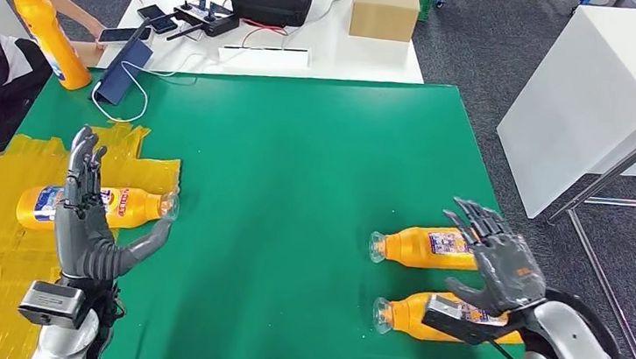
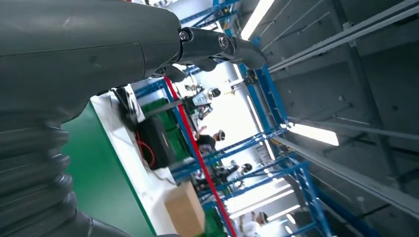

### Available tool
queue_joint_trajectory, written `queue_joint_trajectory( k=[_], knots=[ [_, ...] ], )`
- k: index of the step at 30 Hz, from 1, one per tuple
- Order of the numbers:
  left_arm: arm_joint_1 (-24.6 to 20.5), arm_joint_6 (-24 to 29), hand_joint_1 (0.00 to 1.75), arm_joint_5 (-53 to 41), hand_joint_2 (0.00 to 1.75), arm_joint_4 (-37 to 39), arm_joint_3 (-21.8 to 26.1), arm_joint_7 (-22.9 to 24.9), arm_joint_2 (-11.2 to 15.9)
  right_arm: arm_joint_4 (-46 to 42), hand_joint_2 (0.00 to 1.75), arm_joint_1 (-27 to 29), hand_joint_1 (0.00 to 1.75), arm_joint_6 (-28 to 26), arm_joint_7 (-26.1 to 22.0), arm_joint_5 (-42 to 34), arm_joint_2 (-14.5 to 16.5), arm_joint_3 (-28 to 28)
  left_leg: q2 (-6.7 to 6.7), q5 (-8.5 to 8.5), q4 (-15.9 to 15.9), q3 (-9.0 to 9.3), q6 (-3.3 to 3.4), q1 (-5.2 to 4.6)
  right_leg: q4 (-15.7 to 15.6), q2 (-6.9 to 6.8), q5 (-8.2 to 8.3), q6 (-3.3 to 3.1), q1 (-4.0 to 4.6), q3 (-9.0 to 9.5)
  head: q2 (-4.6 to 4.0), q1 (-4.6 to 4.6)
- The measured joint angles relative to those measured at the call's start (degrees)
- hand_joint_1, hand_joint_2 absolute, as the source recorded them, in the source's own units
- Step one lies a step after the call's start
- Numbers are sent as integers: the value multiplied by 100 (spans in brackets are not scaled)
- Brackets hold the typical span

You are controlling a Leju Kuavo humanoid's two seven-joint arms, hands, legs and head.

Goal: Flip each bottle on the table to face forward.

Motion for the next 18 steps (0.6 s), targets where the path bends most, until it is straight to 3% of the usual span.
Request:
queue_joint_trajectory(
  k=[3,7,12,18],
  knots=[
    [-15,-134,0,93,175,-14,-39,-4,-5,-119,175,268,0,389,-246,-284,-409,-490,0,-2,0,-1,3,-8,0,1,1,2,-8,0,0,0],
    [-69,-216,0,134,175,-14,-103,-4,-24,-170,175,430,0,594,-354,-298,-625,-858,6,-4,0,2,7,-15,-1,3,1,3,-15,-2,0,-1],
    [-123,-279,0,155,175,-12,-204,-3,-54,-97,175,377,0,607,-289,-9,-668,-900,6,-3,0,1,8,-13,-1,4,2,3,-13,-1,1,-2],
    [-186,-312,0,174,175,-11,-341,12,-81,514,175,-84,0,334,-58,519,-474,-540,8,4,-1,4,10,-11,0,5,4,6,-12,0,0,-2]
  ],
)
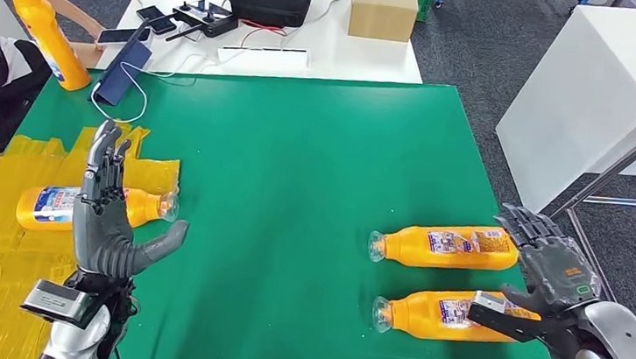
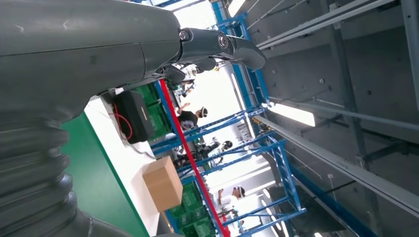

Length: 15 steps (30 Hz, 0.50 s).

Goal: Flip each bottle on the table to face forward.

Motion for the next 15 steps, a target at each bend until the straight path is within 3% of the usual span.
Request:
queue_joint_trajectory(
  k=[15],
  knots=[
    [-121,-96,0,38,175,99,-112,76,-20,2017,175,-1303,0,-461,393,653,808,903,-1,2,0,-3,1,-1,1,-1,1,2,-1,-1,0,0]
  ],
)
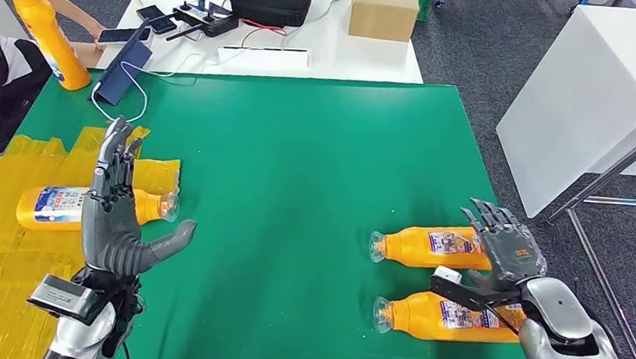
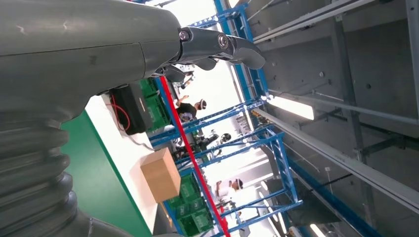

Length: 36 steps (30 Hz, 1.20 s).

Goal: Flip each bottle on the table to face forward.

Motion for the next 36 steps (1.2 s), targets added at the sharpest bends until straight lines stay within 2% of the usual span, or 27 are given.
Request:
queue_joint_trajectory(
  k=[4,10,12,14,15,19,23,26,36],
  knots=[
    [-54,-18,0,59,175,76,0,9,-2,693,175,-333,0,101,127,6,117,145,-1,1,0,0,1,0,0,-1,0,0,0,0,2,0],
    [-69,-30,0,124,175,179,1,14,-4,1499,175,-676,3,290,362,-38,135,247,-2,0,0,-2,1,-1,0,-1,0,0,-1,-1,0,1],
    [-82,-46,0,158,175,213,-1,21,-7,1745,175,-820,75,461,555,-104,134,266,0,0,1,3,1,-1,0,1,0,0,-1,0,0,-1],
    [-117,-68,0,201,175,260,-5,28,-12,2075,175,-1017,158,691,682,-185,110,275,0,0,1,10,1,-2,-1,2,0,0,-1,4,0,-1],
    [-140,-74,0,224,175,291,-12,30,-14,2262,175,-1117,168,789,689,-236,88,277,-1,0,1,13,1,-2,-1,1,0,1,-1,9,0,0],
    [-222,-78,0,297,175,427,-48,28,-28,2833,175,-1402,173,881,500,-447,26,279,-2,0,1,30,3,-3,-2,0,4,6,-3,29,0,1],
    [-246,-67,0,314,175,513,-77,27,-37,3070,175,-1502,175,628,416,-516,43,279,-2,0,1,40,3,-4,-2,0,5,9,-3,42,0,2],
    [-243,-40,0,314,175,523,-77,26,-43,3097,175,-1507,175,306,428,-491,117,279,1,1,1,40,3,-3,-2,1,6,9,-4,42,0,0],
    [-211,-59,0,314,175,523,-76,27,-51,2765,175,-1335,175,-123,394,-106,342,385,1,1,0,39,2,0,0,2,7,9,-1,38,0,0]
  ],
)
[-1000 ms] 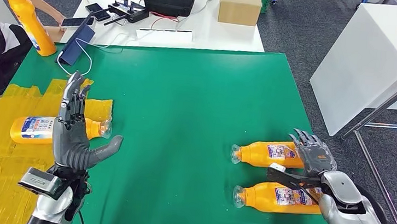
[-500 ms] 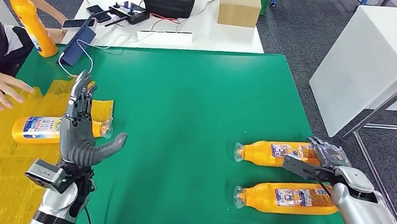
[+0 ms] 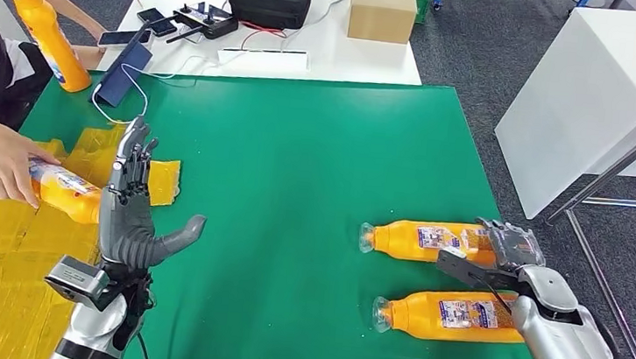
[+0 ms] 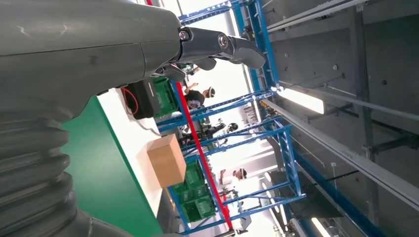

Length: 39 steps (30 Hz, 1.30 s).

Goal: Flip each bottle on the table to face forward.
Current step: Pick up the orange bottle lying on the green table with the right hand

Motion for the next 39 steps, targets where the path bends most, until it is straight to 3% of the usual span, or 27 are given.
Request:
queue_joint_trajectory(
  k=[7,10,16,32,39],
  knots=[
    [80,-17,0,-13,175,-11,4,10,-54,-642,175,276,175,-870,208,298,378,115,0,0,0,-14,0,2,3,0,0,0,0,-15,1,0],
    [99,-20,0,-18,175,-26,5,15,-77,-897,175,360,175,-966,256,335,537,134,-6,4,0,-23,2,2,3,-8,-1,0,0,-19,0,0],
    [114,-92,0,-90,175,-37,4,105,-119,-1532,175,533,175,-1574,101,-73,1044,-164,-1,6,0,-34,4,1,5,-4,0,0,0,-33,0,0],
    [89,-90,0,-253,175,29,-165,328,-183,-2507,175,776,175,-1682,-348,-1360,2160,-795,-3,7,0,-38,2,0,5,-5,-1,0,0,-39,0,1],
    [64,-89,0,-258,175,125,-211,385,-208,-2643,175,918,175,-1474,-804,-2260,2575,-879,-1,7,0,-40,2,1,5,-2,-1,-1,0,-41,0,2]
  ],
)
